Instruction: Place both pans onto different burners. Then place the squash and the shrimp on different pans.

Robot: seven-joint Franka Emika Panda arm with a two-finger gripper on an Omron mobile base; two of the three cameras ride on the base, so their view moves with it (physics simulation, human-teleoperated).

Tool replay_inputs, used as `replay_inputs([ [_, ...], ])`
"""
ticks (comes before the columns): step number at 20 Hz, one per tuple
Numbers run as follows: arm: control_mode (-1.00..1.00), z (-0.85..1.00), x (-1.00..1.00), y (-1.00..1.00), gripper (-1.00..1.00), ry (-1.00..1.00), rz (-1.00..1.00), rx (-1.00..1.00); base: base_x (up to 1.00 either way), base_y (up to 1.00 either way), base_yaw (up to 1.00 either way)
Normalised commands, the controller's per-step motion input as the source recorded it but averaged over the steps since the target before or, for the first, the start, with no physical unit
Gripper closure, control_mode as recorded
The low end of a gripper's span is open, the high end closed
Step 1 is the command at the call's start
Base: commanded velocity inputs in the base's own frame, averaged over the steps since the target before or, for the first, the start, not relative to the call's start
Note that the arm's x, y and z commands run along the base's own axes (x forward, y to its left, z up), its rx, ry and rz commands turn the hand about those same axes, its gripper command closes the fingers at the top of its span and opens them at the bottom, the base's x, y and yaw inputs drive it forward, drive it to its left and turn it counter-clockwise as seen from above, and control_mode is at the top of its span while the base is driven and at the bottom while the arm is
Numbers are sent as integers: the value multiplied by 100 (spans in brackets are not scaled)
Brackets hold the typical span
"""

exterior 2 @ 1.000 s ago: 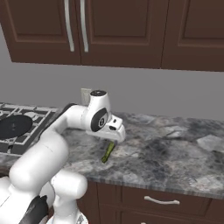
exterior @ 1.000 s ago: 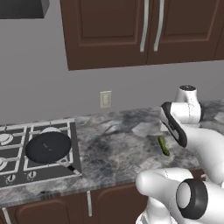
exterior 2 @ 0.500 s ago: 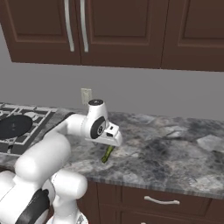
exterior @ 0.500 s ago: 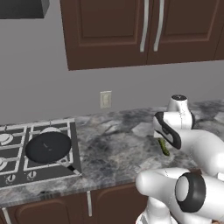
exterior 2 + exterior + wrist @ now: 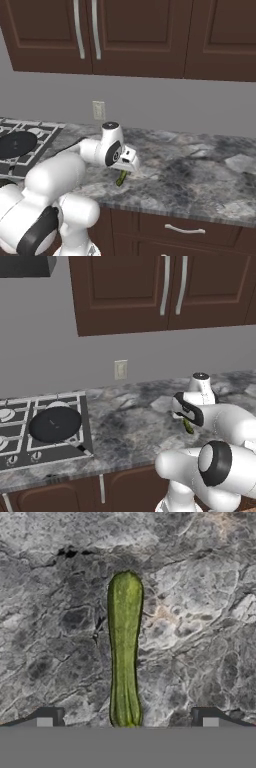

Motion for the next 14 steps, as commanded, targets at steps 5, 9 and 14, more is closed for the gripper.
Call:
replay_inputs([
  [5,-100,-28,8,0,-100,0,0,0,0,0,0],
  [9,-100,-28,10,0,-100,0,0,0,0,0,0],
  [14,-100,-25,9,0,-100,0,0,0,0,0,0],
])
